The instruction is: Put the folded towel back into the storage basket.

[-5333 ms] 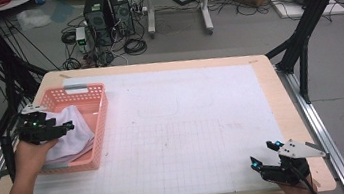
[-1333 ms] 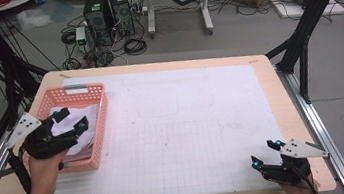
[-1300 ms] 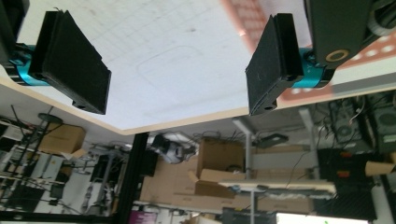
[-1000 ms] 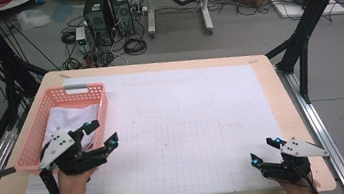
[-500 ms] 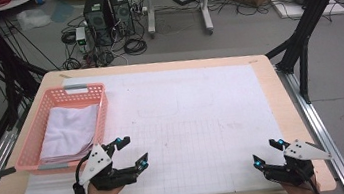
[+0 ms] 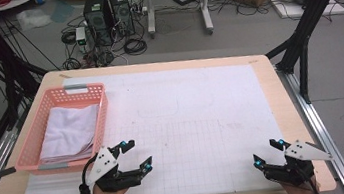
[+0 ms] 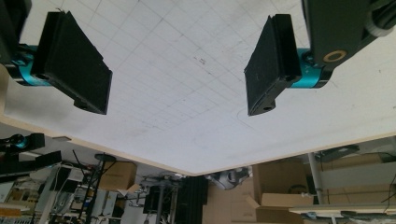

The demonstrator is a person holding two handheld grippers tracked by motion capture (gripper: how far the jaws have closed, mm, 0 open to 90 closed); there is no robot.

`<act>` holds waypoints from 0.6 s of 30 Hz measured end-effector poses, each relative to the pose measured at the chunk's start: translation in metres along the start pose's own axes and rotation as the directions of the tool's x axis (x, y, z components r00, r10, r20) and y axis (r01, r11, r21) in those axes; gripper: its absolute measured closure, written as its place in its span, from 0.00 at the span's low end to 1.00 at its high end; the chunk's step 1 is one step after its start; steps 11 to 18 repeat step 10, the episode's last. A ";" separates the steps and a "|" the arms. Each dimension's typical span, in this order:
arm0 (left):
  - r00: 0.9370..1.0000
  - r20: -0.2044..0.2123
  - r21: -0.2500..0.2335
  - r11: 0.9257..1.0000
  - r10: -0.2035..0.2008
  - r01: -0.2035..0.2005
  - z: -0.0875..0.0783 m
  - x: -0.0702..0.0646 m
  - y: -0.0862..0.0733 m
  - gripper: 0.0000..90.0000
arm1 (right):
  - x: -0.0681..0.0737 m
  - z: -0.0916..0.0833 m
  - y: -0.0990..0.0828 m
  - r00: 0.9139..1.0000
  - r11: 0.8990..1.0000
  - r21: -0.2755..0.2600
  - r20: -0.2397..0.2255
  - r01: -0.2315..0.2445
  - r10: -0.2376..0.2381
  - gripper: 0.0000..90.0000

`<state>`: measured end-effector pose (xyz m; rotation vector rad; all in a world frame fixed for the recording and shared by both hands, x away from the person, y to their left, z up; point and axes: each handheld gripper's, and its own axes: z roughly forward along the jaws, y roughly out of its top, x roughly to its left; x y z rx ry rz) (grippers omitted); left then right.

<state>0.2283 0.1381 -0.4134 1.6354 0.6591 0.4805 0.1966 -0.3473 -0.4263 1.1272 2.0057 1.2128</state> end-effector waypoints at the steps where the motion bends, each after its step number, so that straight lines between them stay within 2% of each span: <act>1: 1.000 -0.002 -0.001 1.000 -0.001 0.001 0.000 0.000 0.000 0.26 | 0.000 0.000 0.000 1.000 1.000 -0.002 0.000 0.001 -0.001 0.24; 18: 1.000 0.003 0.004 1.000 -0.013 0.013 0.002 0.001 -0.002 0.26 | -0.001 0.000 0.000 1.000 1.000 0.000 -0.003 -0.001 0.001 0.24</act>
